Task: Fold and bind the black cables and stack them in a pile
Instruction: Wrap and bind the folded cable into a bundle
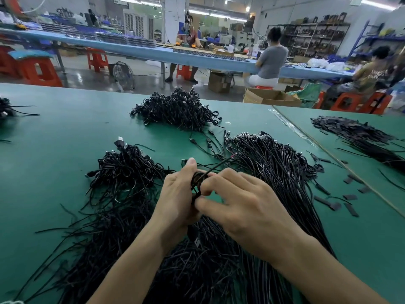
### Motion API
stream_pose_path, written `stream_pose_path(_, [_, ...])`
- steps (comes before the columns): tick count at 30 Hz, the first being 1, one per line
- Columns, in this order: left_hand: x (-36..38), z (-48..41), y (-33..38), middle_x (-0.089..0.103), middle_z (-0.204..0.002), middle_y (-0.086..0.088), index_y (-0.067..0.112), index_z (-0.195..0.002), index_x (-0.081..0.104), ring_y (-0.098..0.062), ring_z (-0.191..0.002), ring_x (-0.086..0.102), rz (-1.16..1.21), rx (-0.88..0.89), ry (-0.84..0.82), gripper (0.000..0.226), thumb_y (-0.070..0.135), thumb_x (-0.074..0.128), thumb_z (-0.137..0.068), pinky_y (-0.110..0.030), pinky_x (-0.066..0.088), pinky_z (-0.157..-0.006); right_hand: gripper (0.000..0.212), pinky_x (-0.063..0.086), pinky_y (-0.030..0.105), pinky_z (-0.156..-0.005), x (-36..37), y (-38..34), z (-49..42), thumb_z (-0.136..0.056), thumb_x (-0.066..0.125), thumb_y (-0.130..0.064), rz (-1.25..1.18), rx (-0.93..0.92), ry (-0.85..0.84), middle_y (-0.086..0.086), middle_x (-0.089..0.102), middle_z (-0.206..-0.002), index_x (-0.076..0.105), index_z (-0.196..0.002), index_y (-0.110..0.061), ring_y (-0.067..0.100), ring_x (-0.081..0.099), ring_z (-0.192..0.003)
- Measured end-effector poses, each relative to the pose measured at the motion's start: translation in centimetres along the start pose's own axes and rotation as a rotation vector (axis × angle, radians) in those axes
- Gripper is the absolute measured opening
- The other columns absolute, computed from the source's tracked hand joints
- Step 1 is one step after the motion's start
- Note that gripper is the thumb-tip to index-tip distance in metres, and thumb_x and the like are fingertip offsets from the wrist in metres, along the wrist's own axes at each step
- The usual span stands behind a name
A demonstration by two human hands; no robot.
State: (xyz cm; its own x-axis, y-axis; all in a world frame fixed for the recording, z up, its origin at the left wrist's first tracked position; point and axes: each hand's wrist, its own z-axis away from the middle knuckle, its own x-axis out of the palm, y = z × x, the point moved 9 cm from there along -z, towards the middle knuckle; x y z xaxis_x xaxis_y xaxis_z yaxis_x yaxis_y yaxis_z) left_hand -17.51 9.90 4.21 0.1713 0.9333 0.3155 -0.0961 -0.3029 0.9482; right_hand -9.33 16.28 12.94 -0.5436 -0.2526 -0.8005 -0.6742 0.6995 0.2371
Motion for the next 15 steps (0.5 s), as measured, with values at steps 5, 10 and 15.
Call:
stream_pose_path(5, [1.6, 0.9, -1.1, 0.032, -0.051, -0.002, 0.029, -0.069, 0.068, -0.01, -0.04, 0.017, -0.135, -0.071, -0.21, 0.039, 0.03, 0.046, -0.101, -0.014, 0.017, -0.038, 0.013, 0.05, 0.04, -0.086, -0.1, -0.7, -1.0, -0.088, 0.058, -0.012, -0.06, -0.135, -0.128, 0.004, 0.065, -0.113, 0.07, -0.085, -0.016, 0.023, 0.061, -0.107])
stream_pose_path(10, [1.8, 1.4, -2.6, 0.035, -0.042, 0.004, 0.024, -0.049, 0.052, -0.008, -0.033, 0.02, -0.143, -0.294, -0.23, 0.072, 0.083, 0.027, -0.083, -0.012, 0.017, -0.036, 0.009, 0.053, 0.038, -0.078, 0.5, 1.9, -0.3, -0.092, 0.066, -0.014, -0.376, 0.15, -0.121, 0.001, 0.062, -0.099, 0.075, -0.091, -0.015, 0.018, 0.06, -0.092])
stream_pose_path(15, [2.9, 1.8, -2.6, 0.036, -0.05, 0.005, 0.024, -0.052, 0.041, -0.008, -0.038, 0.018, -0.189, -0.303, -0.368, 0.076, 0.094, 0.017, -0.069, -0.015, 0.015, -0.036, 0.013, 0.051, 0.023, -0.083, 2.1, 4.4, 1.2, -0.087, 0.074, -0.008, -0.648, 0.448, -0.069, -0.009, 0.065, -0.094, 0.078, -0.088, -0.02, 0.007, 0.063, -0.091])
